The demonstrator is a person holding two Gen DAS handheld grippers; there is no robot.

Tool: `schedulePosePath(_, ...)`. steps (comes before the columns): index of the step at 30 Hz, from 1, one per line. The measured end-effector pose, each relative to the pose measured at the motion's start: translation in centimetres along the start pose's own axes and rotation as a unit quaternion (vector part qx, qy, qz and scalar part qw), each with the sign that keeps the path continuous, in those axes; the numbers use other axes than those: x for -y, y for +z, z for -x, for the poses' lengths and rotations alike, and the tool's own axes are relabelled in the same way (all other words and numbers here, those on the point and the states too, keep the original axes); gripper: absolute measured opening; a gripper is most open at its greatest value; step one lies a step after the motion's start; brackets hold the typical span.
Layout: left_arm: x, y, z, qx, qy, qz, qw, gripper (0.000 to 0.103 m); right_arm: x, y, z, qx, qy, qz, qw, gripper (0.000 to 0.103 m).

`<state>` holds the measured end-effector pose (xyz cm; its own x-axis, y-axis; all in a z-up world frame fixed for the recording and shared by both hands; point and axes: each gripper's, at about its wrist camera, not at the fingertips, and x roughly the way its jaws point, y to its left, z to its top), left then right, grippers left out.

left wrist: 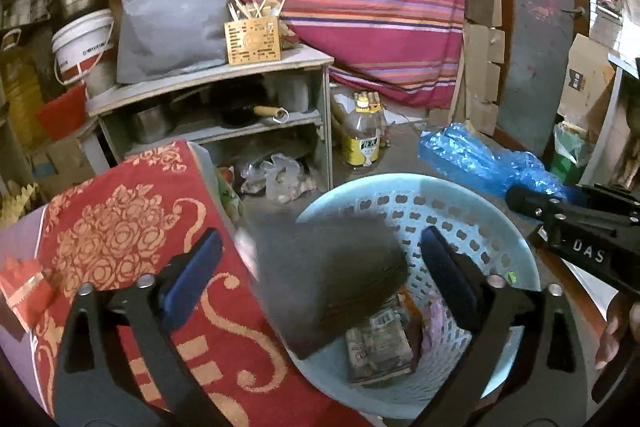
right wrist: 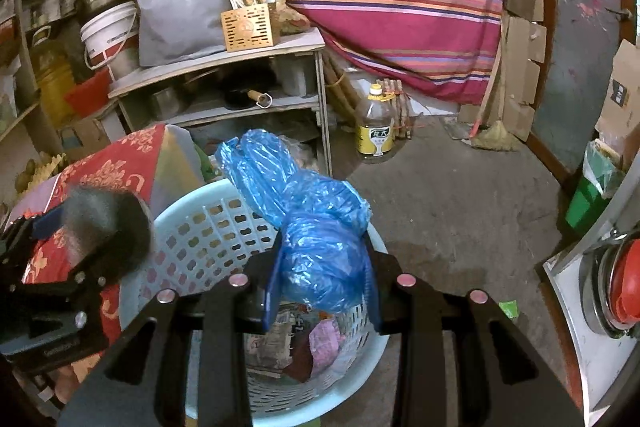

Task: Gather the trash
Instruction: 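Open both grippers over the basket dropping the black cover and blue bag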

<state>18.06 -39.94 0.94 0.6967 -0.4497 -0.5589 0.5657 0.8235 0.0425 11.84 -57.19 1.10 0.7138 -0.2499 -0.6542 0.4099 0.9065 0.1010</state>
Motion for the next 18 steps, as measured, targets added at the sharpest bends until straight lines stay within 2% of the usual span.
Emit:
schedulePosePath(4,-0.5,-0.2,0.3,0.000,-0.001,0.005,1.0000,0.097,-0.6,-0.1,-0.2,-0.004,0.000,0.003,1.000,0.034)
schedulePosePath(7,-2.0,-0.4,1.1,0.008,0.010,0.029,0.9995,0.097,-1.3,0.0,-0.2,-0.005,0.002,0.009,1.000,0.034)
schedulePosePath(16,-9.5,-1.5,5.0,0.014,0.082,0.069,0.9941,0.097,-4.3,-0.2,-0.8,-0.020,0.009,0.029,0.999,0.037)
schedulePosePath(17,-10.6,-1.7,5.7,0.015,0.094,0.072,0.9928,0.097,-4.5,-0.3,-1.0,-0.025,0.007,0.031,0.999,0.047)
schedulePosePath(18,-11.4,-2.0,6.2,0.015,0.103,0.074,0.9918,0.097,-4.7,-0.4,-1.1,-0.027,0.003,0.032,0.999,0.063)
